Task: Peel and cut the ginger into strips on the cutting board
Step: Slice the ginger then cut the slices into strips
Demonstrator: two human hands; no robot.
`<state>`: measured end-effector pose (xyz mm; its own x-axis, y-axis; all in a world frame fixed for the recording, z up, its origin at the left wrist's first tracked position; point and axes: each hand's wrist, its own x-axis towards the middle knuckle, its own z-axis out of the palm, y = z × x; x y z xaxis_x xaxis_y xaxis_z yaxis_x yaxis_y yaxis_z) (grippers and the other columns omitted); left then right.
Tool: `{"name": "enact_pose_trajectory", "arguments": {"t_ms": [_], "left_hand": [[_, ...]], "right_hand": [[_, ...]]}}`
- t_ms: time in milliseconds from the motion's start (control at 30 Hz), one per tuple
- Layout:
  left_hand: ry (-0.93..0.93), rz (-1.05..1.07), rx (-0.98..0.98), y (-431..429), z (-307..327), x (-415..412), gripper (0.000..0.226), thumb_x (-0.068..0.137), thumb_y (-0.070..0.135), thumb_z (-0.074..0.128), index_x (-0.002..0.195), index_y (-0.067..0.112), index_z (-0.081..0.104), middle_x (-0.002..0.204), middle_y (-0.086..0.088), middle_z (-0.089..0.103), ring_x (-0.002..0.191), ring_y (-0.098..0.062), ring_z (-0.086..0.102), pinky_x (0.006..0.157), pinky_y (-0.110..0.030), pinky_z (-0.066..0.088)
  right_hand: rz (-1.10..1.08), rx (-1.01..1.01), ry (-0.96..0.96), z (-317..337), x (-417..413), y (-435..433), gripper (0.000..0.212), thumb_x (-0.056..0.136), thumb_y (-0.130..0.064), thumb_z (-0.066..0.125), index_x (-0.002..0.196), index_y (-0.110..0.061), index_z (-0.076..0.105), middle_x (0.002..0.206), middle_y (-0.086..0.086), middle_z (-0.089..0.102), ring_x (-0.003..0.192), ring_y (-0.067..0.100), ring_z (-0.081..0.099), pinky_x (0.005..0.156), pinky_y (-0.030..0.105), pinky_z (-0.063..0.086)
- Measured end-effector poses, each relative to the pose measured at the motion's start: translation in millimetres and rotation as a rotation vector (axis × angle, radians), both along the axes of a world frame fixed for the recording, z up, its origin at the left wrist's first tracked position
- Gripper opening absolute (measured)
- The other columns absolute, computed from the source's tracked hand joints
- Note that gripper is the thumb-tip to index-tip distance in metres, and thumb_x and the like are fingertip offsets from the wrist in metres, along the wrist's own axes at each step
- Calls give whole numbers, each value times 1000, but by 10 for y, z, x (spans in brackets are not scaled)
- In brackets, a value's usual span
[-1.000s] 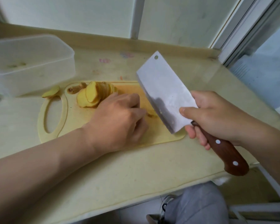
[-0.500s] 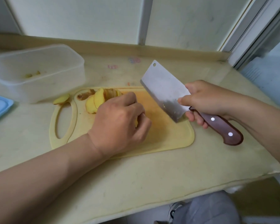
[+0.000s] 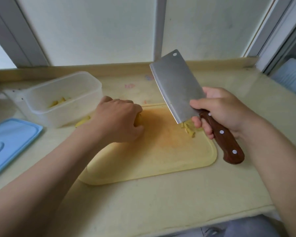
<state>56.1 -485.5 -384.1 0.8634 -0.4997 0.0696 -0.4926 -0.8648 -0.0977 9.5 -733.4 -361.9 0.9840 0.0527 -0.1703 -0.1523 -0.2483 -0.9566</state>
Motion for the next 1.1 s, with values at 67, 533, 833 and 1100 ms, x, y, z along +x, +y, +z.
{"name": "enact_pose_trajectory", "arguments": {"t_ms": [67, 533, 833, 1100], "left_hand": [[-10, -4, -45, -6, -5, 18, 39, 87, 48, 54, 122, 34, 60, 114, 11, 64, 107, -20, 60, 100, -38, 35], [-9, -144, -619, 138, -115, 3, 35, 84, 24, 77, 118, 18, 71, 106, 4, 68, 91, -18, 65, 84, -39, 54], [84, -378, -1014, -58, -142, -258, 37, 82, 12, 83, 116, 2, 71, 106, -7, 69, 92, -18, 70, 78, -27, 60], [268, -227, -849, -183, -258, -368, 33, 80, 15, 82, 112, 17, 73, 95, 13, 66, 81, -2, 64, 73, -18, 54]], "right_hand": [[21, 27, 0, -60, 36, 29, 15, 106, -10, 48, 111, -13, 62, 59, 16, 55, 33, 18, 43, 37, 24, 40], [11, 94, -10, -185, 74, 25, 16, 107, -12, 48, 110, -17, 63, 58, 15, 56, 33, 18, 44, 37, 25, 41], [-27, 103, -29, -179, 67, -34, 15, 107, -12, 49, 110, -16, 64, 58, 14, 56, 33, 18, 44, 38, 25, 41], [-20, 102, -34, -183, 65, -52, 15, 107, -11, 48, 110, -14, 62, 57, 15, 55, 32, 17, 44, 36, 25, 41]]}}
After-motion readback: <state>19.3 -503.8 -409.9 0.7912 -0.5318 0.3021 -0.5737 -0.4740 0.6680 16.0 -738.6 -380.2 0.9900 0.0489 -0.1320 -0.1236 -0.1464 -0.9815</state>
